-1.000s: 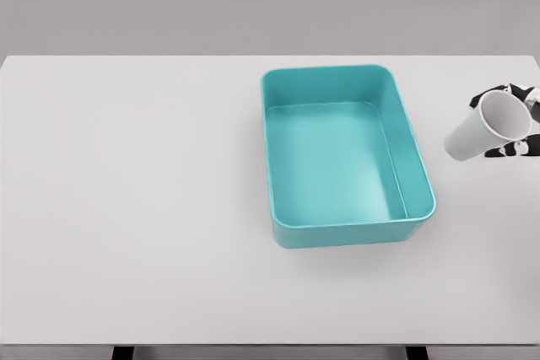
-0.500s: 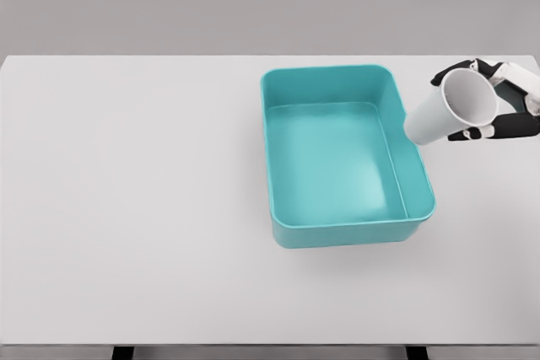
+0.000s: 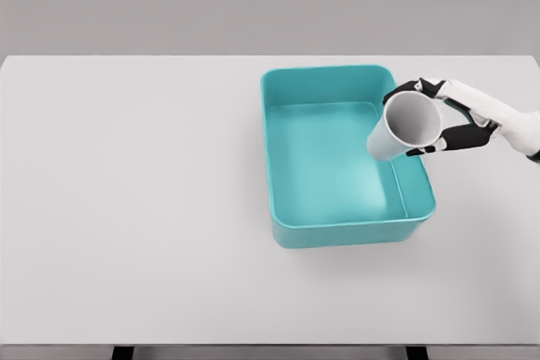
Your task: Put the paper cup into the basket with your right arm
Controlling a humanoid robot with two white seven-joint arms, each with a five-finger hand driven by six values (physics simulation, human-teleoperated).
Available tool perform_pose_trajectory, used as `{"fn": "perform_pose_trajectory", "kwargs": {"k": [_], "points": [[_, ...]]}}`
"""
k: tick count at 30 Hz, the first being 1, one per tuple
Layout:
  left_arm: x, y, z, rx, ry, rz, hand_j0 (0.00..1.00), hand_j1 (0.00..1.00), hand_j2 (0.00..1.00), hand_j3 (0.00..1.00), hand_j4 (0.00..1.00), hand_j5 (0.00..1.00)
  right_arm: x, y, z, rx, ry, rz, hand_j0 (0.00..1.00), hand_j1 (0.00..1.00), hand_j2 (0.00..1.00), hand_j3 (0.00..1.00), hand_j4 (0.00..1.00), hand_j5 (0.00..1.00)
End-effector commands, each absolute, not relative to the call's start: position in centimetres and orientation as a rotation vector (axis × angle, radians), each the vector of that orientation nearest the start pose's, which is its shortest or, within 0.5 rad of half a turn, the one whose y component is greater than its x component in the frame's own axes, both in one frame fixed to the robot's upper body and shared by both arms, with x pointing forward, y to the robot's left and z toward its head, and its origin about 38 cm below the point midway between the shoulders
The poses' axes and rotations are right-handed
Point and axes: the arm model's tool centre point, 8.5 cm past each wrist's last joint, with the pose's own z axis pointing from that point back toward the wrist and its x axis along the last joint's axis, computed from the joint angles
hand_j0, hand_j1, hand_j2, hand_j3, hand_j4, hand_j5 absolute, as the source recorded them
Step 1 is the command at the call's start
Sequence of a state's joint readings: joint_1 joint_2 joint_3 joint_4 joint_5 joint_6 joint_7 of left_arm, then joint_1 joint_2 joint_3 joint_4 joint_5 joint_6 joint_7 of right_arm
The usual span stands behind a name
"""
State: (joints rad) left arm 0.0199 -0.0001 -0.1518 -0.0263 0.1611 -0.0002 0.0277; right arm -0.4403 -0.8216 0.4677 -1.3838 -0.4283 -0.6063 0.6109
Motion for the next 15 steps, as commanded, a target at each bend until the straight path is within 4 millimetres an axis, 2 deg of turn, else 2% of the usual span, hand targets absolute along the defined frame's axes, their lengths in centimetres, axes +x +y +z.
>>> {"fn": "perform_pose_trajectory", "kwargs": {"k": [1, 3, 4, 6, 8, 9, 10, 12, 13, 14, 15], "points": [[-0.4, 27.3, -26.2, 0.111, -0.008, 0.009, 1.0, 1.0, 1.0, 1.0, 1.0, 1.0, 40.8, -31.0, 20.4, 0.143, -1.733, 1.488, 0.7, 0.7, 0.7, 0.7, 0.7, 0.7], [-0.4, 27.3, -26.2, 0.111, -0.006, 0.009, 1.0, 1.0, 1.0, 1.0, 1.0, 1.0, 40.2, -28.8, 21.6, -0.009, -1.648, 1.687, 0.7, 0.7, 0.7, 0.7, 0.7, 0.7], [-0.4, 27.3, -26.2, 0.111, -0.006, 0.009, 1.0, 1.0, 1.0, 1.0, 1.0, 1.0, 40.5, -28.3, 22.7, -0.165, -1.585, 1.753, 0.71, 0.71, 0.71, 0.71, 0.71, 0.71], [-0.4, 27.3, -26.2, 0.111, -0.006, 0.009, 1.0, 1.0, 1.0, 1.0, 1.0, 1.0, 40.3, -27.0, 24.2, -0.31, -1.55, 1.798, 0.71, 0.71, 0.71, 0.71, 0.71, 0.71], [-0.4, 27.3, -26.2, 0.111, -0.006, 0.009, 1.0, 1.0, 1.0, 1.0, 1.0, 1.0, 40.4, -27.2, 25.6, -0.371, -1.572, 1.786, 0.71, 0.71, 0.71, 0.71, 0.71, 0.71], [-0.4, 27.3, -26.2, 0.111, -0.008, 0.009, 1.0, 1.0, 1.0, 1.0, 1.0, 1.0, 40.5, -27.0, 25.8, -0.37, -1.584, 1.783, 0.75, 0.75, 0.75, 0.75, 0.75, 0.75], [-0.4, 27.3, -26.2, 0.111, -0.006, 0.009, 1.0, 1.0, 1.0, 1.0, 1.0, 1.0, 40.5, -27.0, 26.0, -0.373, -1.594, 1.788, 1.0, 1.0, 1.0, 1.0, 1.0, 1.0], [-0.4, 27.3, -26.2, 0.111, -0.006, 0.009, 1.0, 1.0, 1.0, 1.0, 1.0, 1.0, 40.3, -27.2, 26.6, -0.378, -1.627, 1.803, 1.0, 1.0, 1.0, 1.0, 1.0, 1.0], [-0.4, 27.3, -26.2, 0.111, -0.006, 0.009, 1.0, 1.0, 1.0, 1.0, 1.0, 1.0, 40.6, -28.9, 28.9, -0.356, -1.717, 1.69, 1.0, 1.0, 1.0, 1.0, 1.0, 1.0], [-0.4, 27.3, -26.2, 0.111, -0.006, 0.009, 1.0, 1.0, 1.0, 1.0, 1.0, 1.0, 40.8, -31.6, 30.0, -0.166, -1.843, 1.461, 1.0, 1.0, 1.0, 1.0, 1.0, 1.0], [-0.4, 27.3, -26.2, 0.111, -0.006, 0.009, 1.0, 1.0, 1.0, 1.0, 1.0, 1.0, 41.2, -34.5, 30.3, -0.015, -1.958, 1.256, 1.0, 1.0, 1.0, 1.0, 1.0, 1.0]]}}
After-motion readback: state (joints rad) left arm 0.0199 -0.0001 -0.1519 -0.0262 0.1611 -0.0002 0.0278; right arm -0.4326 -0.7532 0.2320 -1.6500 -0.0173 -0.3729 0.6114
